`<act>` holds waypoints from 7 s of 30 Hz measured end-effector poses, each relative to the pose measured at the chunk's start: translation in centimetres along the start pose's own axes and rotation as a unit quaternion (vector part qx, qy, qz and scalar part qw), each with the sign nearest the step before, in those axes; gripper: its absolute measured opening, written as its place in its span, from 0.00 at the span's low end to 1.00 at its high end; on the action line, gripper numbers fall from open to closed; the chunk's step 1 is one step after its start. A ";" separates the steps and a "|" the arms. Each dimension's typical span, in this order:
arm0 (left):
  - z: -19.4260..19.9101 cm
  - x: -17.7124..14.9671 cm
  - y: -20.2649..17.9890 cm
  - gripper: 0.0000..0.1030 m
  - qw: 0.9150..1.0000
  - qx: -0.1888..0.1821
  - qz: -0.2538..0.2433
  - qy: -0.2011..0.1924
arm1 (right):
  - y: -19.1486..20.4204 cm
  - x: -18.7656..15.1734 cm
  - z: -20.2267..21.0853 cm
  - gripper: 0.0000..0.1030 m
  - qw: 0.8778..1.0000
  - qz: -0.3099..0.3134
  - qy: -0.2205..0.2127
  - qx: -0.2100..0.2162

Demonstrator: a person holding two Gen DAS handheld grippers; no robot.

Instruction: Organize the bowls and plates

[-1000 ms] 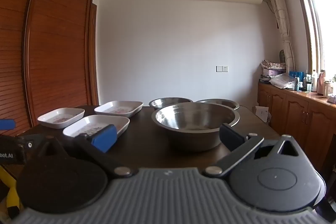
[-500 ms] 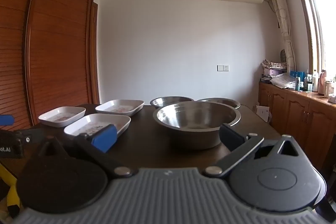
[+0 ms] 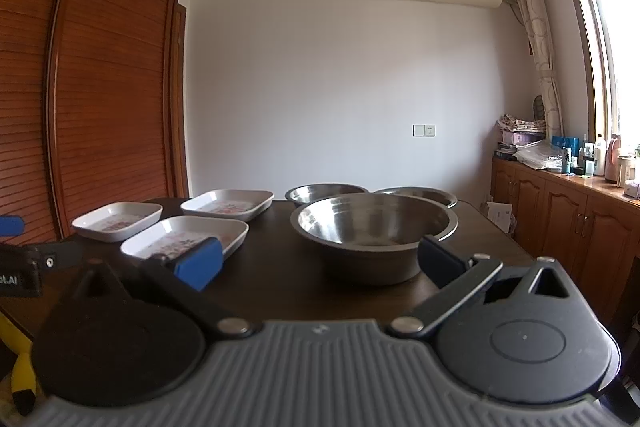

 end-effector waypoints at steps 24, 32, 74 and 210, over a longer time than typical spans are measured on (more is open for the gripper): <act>-0.4 -0.5 0.0 1.00 1.000 0.001 0.000 0.002 | -0.1 -0.2 0.2 1.00 1.000 0.003 0.001 -0.002; -0.5 -0.6 0.0 1.00 1.000 0.003 -0.001 0.003 | -0.1 -0.3 0.2 1.00 1.000 0.003 0.002 -0.002; -3.8 1.0 3.3 1.00 0.999 -0.018 -0.033 0.031 | 4.0 1.1 -1.8 1.00 0.996 0.048 0.016 0.069; -9.2 -2.9 7.2 0.51 0.984 -0.096 0.074 0.131 | 8.6 -3.2 -7.9 0.15 0.965 -0.018 0.178 0.190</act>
Point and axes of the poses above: each gripper's, at about its wrist camera, not at the fingertips, and z roughly against the way its jaws point, y to its left, x to its top, the point moved 8 cm from there along -z, roughly the way its jaws point, and after that the axes turned 2 degrees about -x, right-handed, at the moved point
